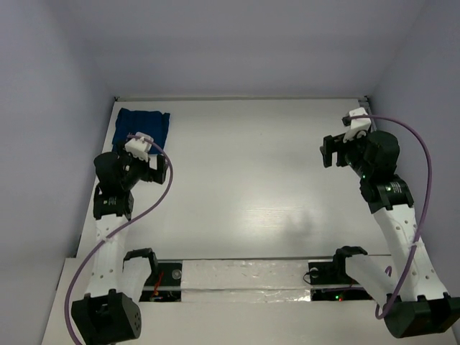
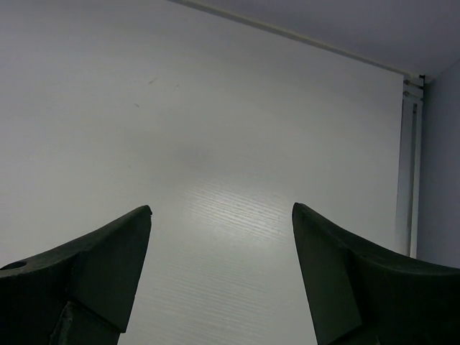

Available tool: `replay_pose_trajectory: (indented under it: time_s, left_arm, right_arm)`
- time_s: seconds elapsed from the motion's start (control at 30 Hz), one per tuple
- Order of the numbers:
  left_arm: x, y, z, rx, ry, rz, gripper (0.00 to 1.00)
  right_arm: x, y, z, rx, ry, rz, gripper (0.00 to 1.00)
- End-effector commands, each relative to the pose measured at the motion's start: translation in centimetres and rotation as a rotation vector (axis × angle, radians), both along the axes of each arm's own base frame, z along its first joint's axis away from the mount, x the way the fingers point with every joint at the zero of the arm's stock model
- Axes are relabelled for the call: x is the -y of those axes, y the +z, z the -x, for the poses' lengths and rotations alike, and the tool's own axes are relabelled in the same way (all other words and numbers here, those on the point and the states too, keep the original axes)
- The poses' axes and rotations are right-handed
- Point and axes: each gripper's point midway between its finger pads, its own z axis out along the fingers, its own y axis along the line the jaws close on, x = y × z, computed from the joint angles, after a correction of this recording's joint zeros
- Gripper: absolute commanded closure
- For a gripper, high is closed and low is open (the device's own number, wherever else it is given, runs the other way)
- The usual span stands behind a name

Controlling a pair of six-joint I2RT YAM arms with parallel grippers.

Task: Fold and stack the t-shirts
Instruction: Put the neatly folded tshirt into the corner of the board with the left arm

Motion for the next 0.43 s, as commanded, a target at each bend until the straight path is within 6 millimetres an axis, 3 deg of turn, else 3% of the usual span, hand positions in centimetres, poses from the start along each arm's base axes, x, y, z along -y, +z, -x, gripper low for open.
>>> replay_pose_trajectory:
  time_s: [0.0,0.4]
  left_arm:
    - [0.1,0.8,-0.8,0.039,-0.020,0.004,0.01]
    - [0.0,-0.5,-1.7,0.045,-0.023,0.004,0.01]
  right_arm:
    - [-0.1,2.0,-0.8,0.074,-0.003,-0.027,0.16]
    - [0.9,-0.6,-3.0,0.008,-0.052,0.031,0.15]
